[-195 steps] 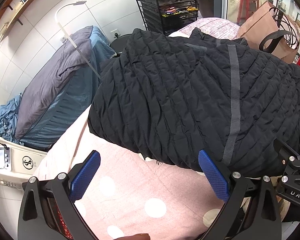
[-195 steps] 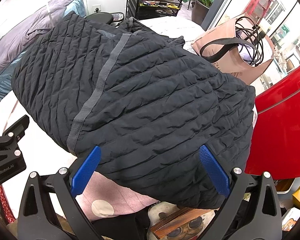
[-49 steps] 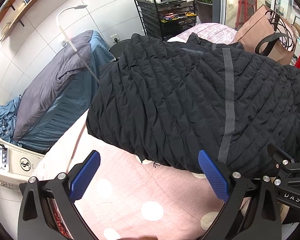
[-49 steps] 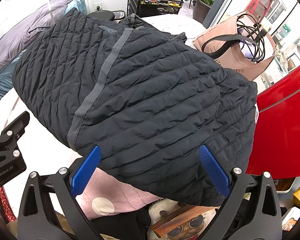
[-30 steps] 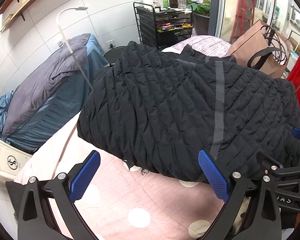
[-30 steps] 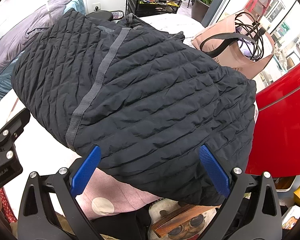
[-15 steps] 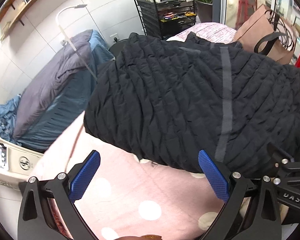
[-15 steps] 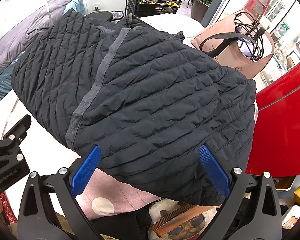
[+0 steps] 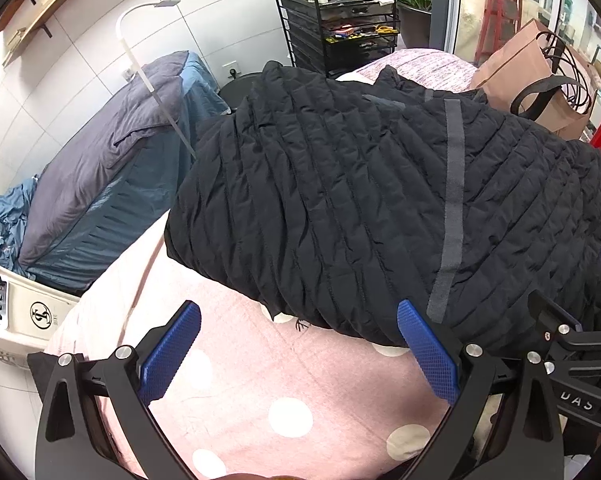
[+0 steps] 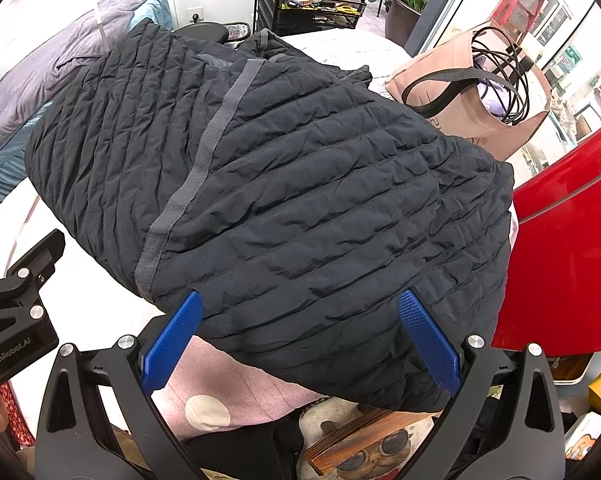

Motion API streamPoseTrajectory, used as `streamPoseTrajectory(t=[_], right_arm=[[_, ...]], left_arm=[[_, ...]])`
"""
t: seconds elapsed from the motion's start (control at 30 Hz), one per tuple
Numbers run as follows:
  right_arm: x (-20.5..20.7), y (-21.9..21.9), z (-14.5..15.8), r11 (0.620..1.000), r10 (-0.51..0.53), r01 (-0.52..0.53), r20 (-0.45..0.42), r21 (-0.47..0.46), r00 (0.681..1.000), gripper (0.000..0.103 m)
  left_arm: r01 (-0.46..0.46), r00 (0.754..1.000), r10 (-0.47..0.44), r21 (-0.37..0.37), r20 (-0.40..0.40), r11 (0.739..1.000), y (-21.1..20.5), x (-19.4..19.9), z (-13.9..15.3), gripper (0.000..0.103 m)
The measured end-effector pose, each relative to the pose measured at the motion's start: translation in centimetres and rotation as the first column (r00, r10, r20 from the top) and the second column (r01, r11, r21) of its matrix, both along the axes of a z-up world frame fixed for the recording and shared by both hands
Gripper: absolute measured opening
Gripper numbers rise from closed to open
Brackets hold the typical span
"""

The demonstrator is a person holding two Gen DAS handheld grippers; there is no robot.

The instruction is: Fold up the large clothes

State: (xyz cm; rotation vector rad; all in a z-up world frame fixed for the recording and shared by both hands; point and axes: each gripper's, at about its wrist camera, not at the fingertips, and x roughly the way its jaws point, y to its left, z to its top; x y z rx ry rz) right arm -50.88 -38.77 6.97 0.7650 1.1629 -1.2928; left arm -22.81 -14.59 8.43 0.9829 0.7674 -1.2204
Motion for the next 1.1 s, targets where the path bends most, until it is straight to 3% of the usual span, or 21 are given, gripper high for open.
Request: streamPoseTrajectory(t=[0.27, 0.37, 0.47, 0.7, 1.1], right_arm=[[0.0, 0.04, -0.02, 1.0, 0.0, 0.0, 0.0, 0.001, 1.0, 0.097], [-0.01, 0.01, 0.0, 1.0, 0.0, 0.0, 0.0, 0.002, 1.0, 0.097], [0.04, 0.02, -0.01, 1.0, 0.0, 0.0, 0.001, 0.003, 1.0, 0.097], [-0.25, -0.06, -0.39, 1.0, -0.011, 0.011, -0.001, 0.011, 1.0, 0.097], [-0.34, 0.06, -0.53, 1.0, -0.013, 0.013, -0.011, 0.009, 1.0, 0.097]], left_arm=[[0.001, 0.999, -0.001, 0.014, -0.042, 1.0, 0.11, 0.08, -0.23, 0.097], [-0.003, 0.991, 0.001, -0.011, -0.132, 1.0, 0.44, 0.55, -0.14, 0.097], [-0.012, 0.986, 0.005, -0.039, -0.167, 0.999, 0.73, 0.54, -0.08, 0.097], [0.0, 0.985, -0.007, -0.038, -0.174, 0.999, 0.66, 0.16, -0.64, 0.097], [0.009, 0.993, -0.016, -0.064, -0.115, 0.998, 0.84, 0.1, -0.38, 0.097]])
